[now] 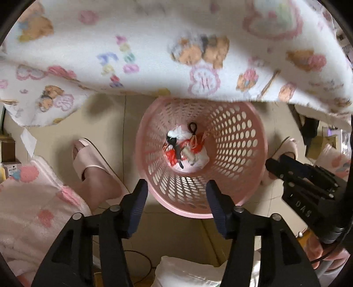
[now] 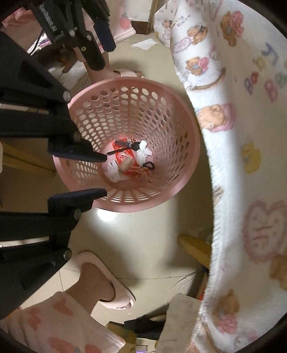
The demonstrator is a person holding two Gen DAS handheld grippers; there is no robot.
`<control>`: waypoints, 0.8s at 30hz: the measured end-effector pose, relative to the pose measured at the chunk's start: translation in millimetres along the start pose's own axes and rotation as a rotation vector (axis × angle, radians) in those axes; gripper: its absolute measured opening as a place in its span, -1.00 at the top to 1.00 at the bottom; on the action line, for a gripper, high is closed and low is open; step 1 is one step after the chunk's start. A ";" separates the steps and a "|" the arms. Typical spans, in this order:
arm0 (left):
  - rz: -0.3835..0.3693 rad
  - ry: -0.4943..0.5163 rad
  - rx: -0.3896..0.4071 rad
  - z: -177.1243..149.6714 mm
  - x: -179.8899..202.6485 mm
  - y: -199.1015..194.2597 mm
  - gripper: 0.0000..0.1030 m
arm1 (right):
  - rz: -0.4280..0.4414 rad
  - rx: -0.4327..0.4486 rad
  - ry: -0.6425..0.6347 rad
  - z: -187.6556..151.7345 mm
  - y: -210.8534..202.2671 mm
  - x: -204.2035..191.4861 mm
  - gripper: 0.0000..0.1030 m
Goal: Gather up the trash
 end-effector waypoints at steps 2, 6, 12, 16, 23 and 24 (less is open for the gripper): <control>0.004 0.006 0.034 2.4 1.7 -10.2 -0.26 | -0.030 0.037 -0.005 1.0 -6.3 -1.1 0.25; 0.005 0.039 0.093 7.3 6.8 -29.9 -0.38 | -0.103 0.159 -0.019 9.9 -32.6 -1.0 -0.31; 0.002 0.083 0.240 6.4 14.4 -72.9 -0.52 | -0.098 0.307 0.009 15.4 -73.2 8.1 -0.65; 0.007 0.131 0.384 3.3 19.3 -105.7 -0.63 | -0.095 0.404 -0.007 10.3 -102.0 9.2 -0.67; 0.011 0.140 0.587 -0.2 19.4 -146.0 -0.84 | -0.050 0.530 0.044 1.1 -137.9 25.1 -0.76; 0.023 0.142 0.610 -0.6 19.9 -149.4 -0.90 | -0.050 0.549 0.054 -0.1 -142.8 27.4 -0.77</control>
Point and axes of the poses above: each gripper's, at about its wrist camera, not at the fingertips, and y roughly the way its jaws point, x to its right, z to its top, the point moved 2 cm from there along y, roughly the way its jaws point, and after that the axes turned 10 degrees about -z, right-handed, at the moved point
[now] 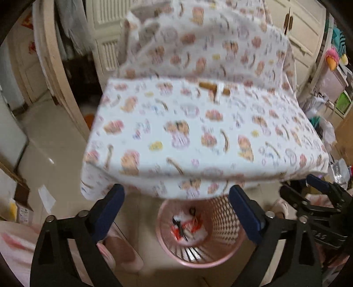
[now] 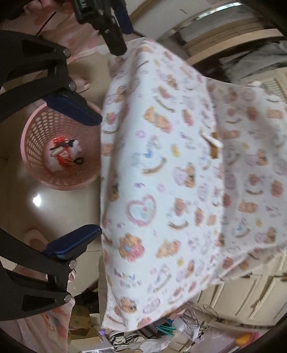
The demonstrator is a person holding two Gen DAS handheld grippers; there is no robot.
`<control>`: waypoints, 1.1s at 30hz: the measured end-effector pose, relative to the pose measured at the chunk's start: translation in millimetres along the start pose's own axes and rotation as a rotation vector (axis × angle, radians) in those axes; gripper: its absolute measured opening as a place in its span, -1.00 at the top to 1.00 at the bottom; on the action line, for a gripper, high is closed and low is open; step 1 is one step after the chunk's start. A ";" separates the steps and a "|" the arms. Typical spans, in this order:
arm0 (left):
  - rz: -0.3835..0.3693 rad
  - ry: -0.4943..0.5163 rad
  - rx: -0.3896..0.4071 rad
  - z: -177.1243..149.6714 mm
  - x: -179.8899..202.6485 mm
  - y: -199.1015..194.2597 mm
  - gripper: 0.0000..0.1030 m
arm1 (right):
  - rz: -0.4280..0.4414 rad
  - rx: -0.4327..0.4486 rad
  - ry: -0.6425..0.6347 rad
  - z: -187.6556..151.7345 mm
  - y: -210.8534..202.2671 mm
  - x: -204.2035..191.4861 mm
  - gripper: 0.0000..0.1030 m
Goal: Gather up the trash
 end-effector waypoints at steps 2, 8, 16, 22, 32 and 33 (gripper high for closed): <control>0.014 0.013 0.045 3.9 0.4 -7.6 -0.93 | -0.016 0.038 -0.004 3.9 -9.8 0.9 -0.81; -0.007 0.019 0.112 5.3 5.9 -21.6 -0.96 | -0.004 0.155 -0.045 9.6 -35.5 -8.2 -1.00; 0.102 0.069 0.180 43.1 10.5 -33.8 -0.98 | 0.036 0.213 -0.075 32.8 -54.6 -7.6 -1.00; 0.076 0.062 0.220 108.8 2.7 -47.8 -0.98 | 0.033 0.285 -0.072 96.3 -81.0 10.0 -0.95; 0.020 0.052 0.214 141.9 7.0 -16.4 -0.98 | 0.149 0.183 -0.107 151.6 -36.3 17.9 0.14; 0.018 0.053 0.205 140.8 6.5 -9.4 -0.98 | 0.146 0.165 -0.122 150.9 -27.3 16.5 0.38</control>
Point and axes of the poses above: each gripper's, at about its wrist camera, not at the fingertips, and y roughly the way its jaws point, x to its right, z to its top, the point moved 2 cm from there along y, roughly the way its jaws point, and after that the axes turned 10 degrees about -z, right-handed, at the moved point
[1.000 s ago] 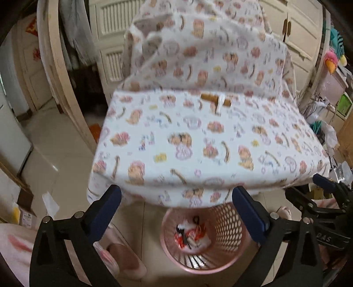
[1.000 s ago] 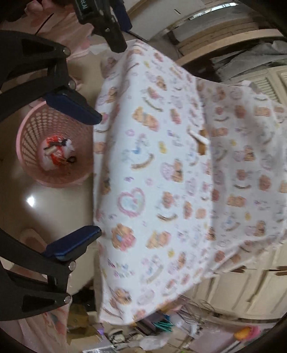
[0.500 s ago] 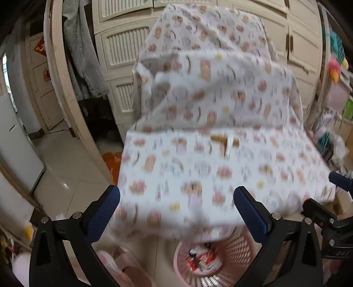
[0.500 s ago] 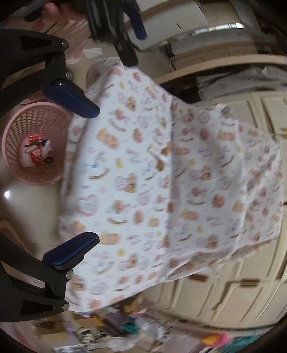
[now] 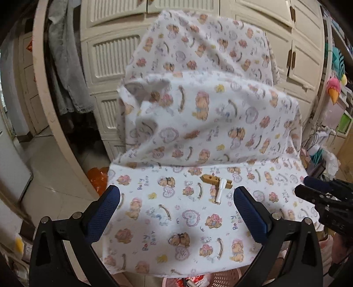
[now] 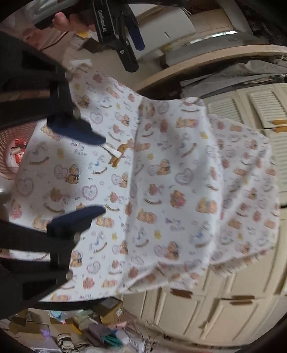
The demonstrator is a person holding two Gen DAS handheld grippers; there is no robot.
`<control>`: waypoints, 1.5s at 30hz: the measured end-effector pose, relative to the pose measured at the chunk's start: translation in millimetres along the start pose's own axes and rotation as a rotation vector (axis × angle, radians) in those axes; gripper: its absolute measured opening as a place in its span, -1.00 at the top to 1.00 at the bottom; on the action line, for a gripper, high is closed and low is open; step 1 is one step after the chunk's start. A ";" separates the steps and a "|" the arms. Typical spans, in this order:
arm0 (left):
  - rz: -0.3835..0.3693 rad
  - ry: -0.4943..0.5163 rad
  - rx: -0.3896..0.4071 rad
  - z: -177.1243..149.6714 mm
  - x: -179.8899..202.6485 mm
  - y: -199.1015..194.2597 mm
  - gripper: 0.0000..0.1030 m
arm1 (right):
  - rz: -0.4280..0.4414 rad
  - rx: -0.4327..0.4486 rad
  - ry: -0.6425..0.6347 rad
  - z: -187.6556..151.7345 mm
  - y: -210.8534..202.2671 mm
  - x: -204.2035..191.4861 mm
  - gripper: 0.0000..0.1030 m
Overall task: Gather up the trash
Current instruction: 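Move the left tool to the white plastic piece while the right tool approaches the wooden clothespin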
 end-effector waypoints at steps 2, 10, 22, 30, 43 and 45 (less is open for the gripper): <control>-0.009 0.000 -0.022 -6.7 -1.8 16.8 -0.98 | -0.004 -0.026 0.003 -8.3 12.8 2.7 0.71; -0.088 -0.044 -0.114 -21.4 2.3 67.1 -0.95 | 0.034 -0.137 0.054 -25.5 60.8 8.8 0.81; -0.129 -0.096 -0.209 -18.3 24.0 128.7 -0.19 | 0.010 -0.136 0.114 -12.1 76.6 24.5 0.49; -0.144 -0.125 -0.256 -29.9 30.4 153.8 0.29 | -0.001 -0.132 0.134 -9.6 80.1 29.1 0.35; -0.200 -0.112 -0.273 -22.0 41.1 130.0 0.84 | 0.003 -0.128 0.127 -10.2 78.2 25.0 0.35; -0.182 -0.134 -0.255 -17.0 31.5 119.4 0.84 | 0.010 -0.127 0.125 -8.5 79.5 22.0 0.35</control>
Point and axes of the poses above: each gripper's, at about its wrist camera, not at the fingertips, and y roughly the way its jaws point, x to its right, z to its top, the point moved 2 cm from there along y, roughly the way its jaws point, and after that the axes turned 10 degrees about -z, right-handed, at the moved point
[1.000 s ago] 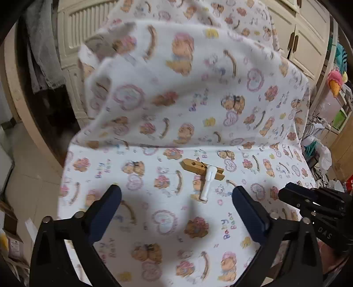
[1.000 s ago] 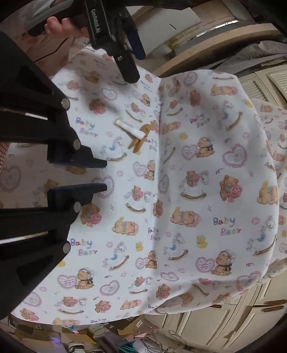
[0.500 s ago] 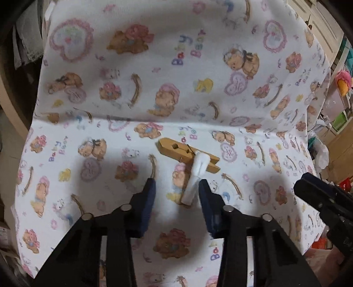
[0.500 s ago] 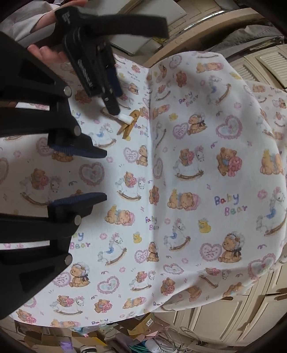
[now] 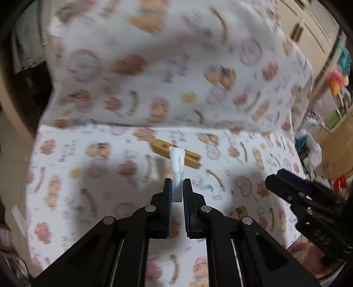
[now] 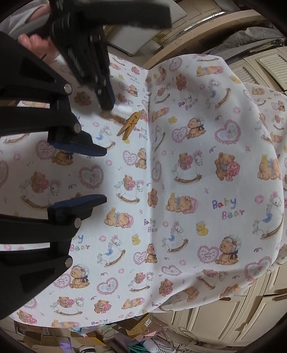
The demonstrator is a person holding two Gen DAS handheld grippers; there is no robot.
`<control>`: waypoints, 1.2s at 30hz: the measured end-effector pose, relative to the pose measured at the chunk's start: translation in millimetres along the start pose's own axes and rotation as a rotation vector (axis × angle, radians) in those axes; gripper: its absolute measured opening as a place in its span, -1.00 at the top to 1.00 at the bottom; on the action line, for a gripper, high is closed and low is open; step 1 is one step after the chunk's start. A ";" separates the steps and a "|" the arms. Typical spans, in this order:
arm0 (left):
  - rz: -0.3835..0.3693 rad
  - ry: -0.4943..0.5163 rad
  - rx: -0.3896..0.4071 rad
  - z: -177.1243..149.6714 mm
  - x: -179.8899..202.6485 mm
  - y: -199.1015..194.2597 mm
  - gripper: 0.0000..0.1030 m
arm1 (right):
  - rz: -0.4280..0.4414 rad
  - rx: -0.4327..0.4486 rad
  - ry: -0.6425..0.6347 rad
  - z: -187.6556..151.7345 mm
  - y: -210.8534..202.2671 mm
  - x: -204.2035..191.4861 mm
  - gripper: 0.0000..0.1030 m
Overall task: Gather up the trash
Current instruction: 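Move the left tool to the white plastic piece while the right tool approaches the wooden clothespin, then grasp the white plastic piece with the left tool while the right tool grasps the wooden clothespin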
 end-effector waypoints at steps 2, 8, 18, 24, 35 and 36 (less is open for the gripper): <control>0.032 -0.003 0.013 2.7 -9.1 -11.2 0.84 | 0.008 0.003 -0.007 2.5 1.9 -6.2 0.35; 0.113 -0.045 0.008 2.5 -38.8 -18.5 0.84 | -0.004 0.050 0.010 14.2 10.3 -28.5 0.23; 0.127 -0.118 -0.077 -11.7 -74.9 -21.1 0.84 | 0.058 0.099 -0.018 38.4 39.7 -75.1 -0.80; 0.135 -0.110 -0.099 -12.2 -77.2 -21.1 0.84 | -0.023 0.035 -0.115 32.5 68.3 -96.3 -0.67; 0.158 -0.090 -0.084 -14.9 -76.9 -31.6 0.84 | 0.021 -0.005 -0.166 15.6 71.0 -99.6 0.70; 0.157 -0.091 -0.081 -14.8 -77.3 -34.6 0.84 | -0.010 0.016 -0.171 13.8 66.4 -98.3 0.71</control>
Point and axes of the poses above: each gripper's, at about its wrist camera, not at the fingertips, and y roughly the way its jaws point, x to its right, z to its top, the point moved 2 cm from there along y, roughly the way its jaws point, and after that the axes turned 10 degrees about -z, right-handed, at the moved point
